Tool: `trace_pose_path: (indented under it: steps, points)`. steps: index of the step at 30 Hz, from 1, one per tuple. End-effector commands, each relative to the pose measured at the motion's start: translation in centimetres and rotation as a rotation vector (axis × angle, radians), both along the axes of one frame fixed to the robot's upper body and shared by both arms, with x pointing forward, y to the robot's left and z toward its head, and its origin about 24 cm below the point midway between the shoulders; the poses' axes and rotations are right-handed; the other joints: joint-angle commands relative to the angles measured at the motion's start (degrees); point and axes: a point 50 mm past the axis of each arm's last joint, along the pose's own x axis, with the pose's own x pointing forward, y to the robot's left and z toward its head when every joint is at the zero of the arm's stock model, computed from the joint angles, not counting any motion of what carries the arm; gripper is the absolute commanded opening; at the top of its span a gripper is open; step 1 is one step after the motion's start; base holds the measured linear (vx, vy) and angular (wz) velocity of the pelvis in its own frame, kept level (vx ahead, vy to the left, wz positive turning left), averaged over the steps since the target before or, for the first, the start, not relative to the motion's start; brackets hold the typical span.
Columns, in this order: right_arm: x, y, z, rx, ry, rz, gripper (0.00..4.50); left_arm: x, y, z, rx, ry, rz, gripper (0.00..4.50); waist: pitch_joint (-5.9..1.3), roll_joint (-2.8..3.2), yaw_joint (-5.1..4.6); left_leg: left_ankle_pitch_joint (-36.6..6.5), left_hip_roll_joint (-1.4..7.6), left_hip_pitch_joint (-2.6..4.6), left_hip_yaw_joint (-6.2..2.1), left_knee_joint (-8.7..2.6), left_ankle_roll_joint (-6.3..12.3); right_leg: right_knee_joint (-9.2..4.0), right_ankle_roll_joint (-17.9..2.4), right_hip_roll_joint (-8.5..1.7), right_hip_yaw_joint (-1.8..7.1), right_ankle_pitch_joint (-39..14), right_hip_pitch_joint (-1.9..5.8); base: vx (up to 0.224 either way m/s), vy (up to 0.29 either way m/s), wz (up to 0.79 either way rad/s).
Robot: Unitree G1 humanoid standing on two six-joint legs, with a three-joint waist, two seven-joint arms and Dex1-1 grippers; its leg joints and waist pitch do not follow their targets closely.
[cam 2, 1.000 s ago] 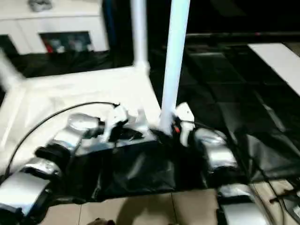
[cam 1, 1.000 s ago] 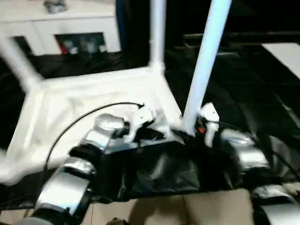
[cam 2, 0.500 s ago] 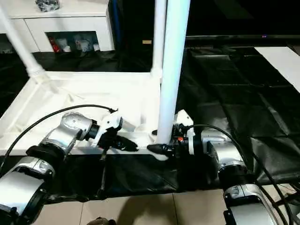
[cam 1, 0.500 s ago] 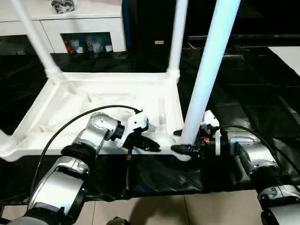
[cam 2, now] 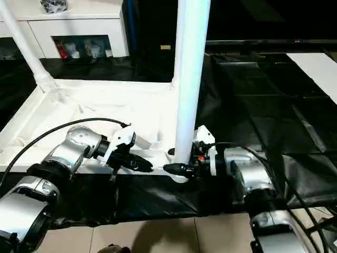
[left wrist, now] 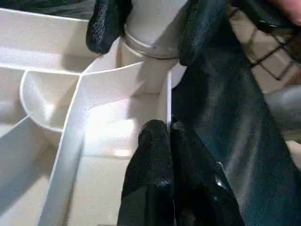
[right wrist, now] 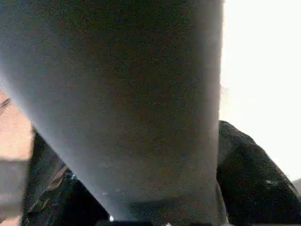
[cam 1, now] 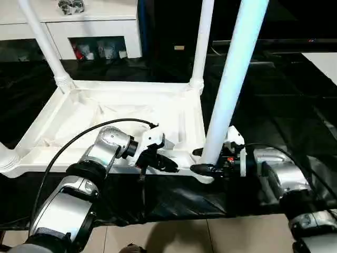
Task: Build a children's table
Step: Rotate leg to tighten
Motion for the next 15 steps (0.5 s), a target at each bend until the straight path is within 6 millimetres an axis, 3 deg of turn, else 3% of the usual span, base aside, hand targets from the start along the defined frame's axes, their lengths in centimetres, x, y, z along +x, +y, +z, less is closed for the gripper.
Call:
trace_pose_path:
  steps: [1,3,9,10,11,13,14,15]
  points:
    - [0.1,1.7,-1.6,-0.010,0.048,-0.117,2.67,0.7,-2.2,0.6,-0.054,-0.051,0.090,0.00,-3.14,-0.89,-0.05,-17.86,1.64,1.73,-0.67,-3.97,0.95,-4.14,-12.65,-3.14,1.53,-19.53,1.84,0.000,0.000,0.00]
    - [0.8,2.0,-2.4,-0.018,0.052,-0.306,2.63,0.9,-3.6,0.4,-0.074,-0.062,0.155,0.00,-3.02,-0.79,-0.28,-18.89,1.62,1.77,-0.86,-4.12,0.08,-4.58,-11.18,-3.29,1.62,-23.00,1.58,0.000,0.000,0.00]
    - [1.8,3.5,-3.4,-0.047,0.094,-0.543,2.46,0.8,-6.4,0.1,-0.100,-0.069,0.237,0.00,-2.87,-0.68,-1.93,-21.66,1.04,1.54,-1.24,-4.47,-0.90,-5.17,-9.14,-2.91,1.46,-25.29,1.61,0.000,0.000,0.00]
    - [2.4,4.1,-3.4,-0.065,0.099,-0.629,2.43,0.7,-7.3,-0.1,-0.101,-0.071,0.255,0.00,-3.02,-0.07,-2.15,-21.97,0.99,1.72,-1.35,-4.37,-0.94,-5.22,-9.08,-3.03,1.49,-25.57,1.53,0.000,0.000,0.00]
    - [2.7,4.4,-3.4,-0.072,0.098,-0.667,2.43,0.7,-7.7,-0.1,-0.101,-0.074,0.262,0.00,-2.90,-0.15,-2.83,-22.74,0.92,1.61,-1.37,-4.41,-1.21,-5.32,-9.20,-2.84,1.42,-25.52,1.42,0.000,0.000,0.00]
    - [3.1,5.0,-3.1,-0.077,0.090,-0.705,2.43,0.6,-8.2,-0.2,-0.101,-0.078,0.269,0.00,-2.86,-0.01,-3.20,-23.74,0.72,1.47,-1.50,-4.47,-1.11,-5.48,-8.49,-2.83,1.22,-27.04,1.59,0.000,0.000,0.00]
    - [3.4,5.3,-2.9,-0.080,0.079,-0.724,2.93,0.5,-8.5,-0.2,-0.098,-0.083,0.267,0.00,-2.84,-0.11,-3.40,-24.16,0.70,1.52,-1.47,-4.48,-1.00,-5.70,-8.24,-2.79,1.23,-27.50,1.48,0.000,0.000,0.00]
    - [3.7,5.8,-2.5,-0.084,0.047,-0.736,3.05,0.3,-8.9,-0.3,-0.100,-0.084,0.262,0.00,-2.95,0.50,-3.64,-24.63,0.73,1.66,-1.60,-4.51,-1.20,-5.65,-8.25,-2.74,1.18,-26.88,1.50,0.000,0.000,0.00]
